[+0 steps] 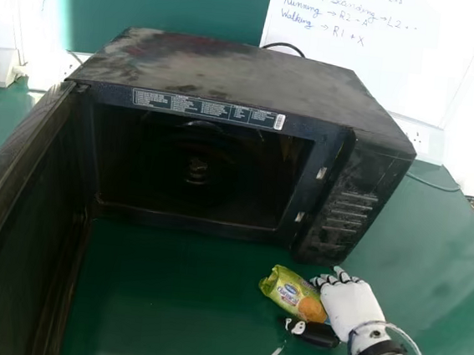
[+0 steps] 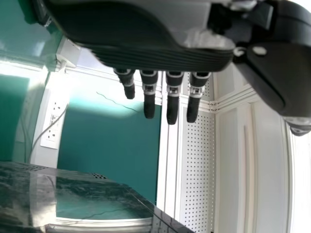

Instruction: Put biscuit inside oven

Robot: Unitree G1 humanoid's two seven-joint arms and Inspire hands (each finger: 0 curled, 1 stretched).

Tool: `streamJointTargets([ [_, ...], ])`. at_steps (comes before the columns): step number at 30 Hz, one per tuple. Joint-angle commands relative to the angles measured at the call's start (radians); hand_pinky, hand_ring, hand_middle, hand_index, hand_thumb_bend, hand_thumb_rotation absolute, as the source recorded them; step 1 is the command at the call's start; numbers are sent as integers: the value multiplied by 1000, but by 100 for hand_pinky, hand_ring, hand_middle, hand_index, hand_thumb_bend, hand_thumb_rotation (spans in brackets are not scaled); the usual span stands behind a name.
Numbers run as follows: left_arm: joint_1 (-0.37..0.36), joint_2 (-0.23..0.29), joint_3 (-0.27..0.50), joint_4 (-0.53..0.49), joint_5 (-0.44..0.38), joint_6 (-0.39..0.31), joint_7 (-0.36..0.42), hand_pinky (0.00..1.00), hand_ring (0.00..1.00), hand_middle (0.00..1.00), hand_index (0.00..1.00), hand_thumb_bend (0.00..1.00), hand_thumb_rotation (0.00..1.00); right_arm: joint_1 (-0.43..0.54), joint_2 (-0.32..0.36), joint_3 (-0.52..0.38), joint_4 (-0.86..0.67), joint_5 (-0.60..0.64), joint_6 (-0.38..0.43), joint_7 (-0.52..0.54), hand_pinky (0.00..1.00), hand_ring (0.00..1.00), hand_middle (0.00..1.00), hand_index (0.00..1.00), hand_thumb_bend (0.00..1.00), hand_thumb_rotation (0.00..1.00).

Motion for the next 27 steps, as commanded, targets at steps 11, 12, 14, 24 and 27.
streamJointTargets([
  [11,9,-9,-12,-17,3,-10,8,97,91,90,89,94,91,47,17,36,26,-130,2,-129,88,95,92,86,94,44],
  [12,9,-9,-12,-15,0,-11,6,97,91,90,89,94,91,48,18,38,29,-137,1,-139,88,95,92,86,94,44],
  [14,9,-7,-10,-13,-1,-12,2,98,92,90,89,94,91,51,23,38,36,-140,0,-157,89,94,92,86,93,44],
  [24,13,-8,-10,-19,-3,-13,2,97,92,90,88,94,91,45,96,-17,101,74,-10,-188,57,71,78,75,90,25],
  [27,14,-7,-10,-18,-4,-14,-1,98,92,90,88,94,91,33,101,-16,124,105,-15,-194,41,50,61,66,91,19],
])
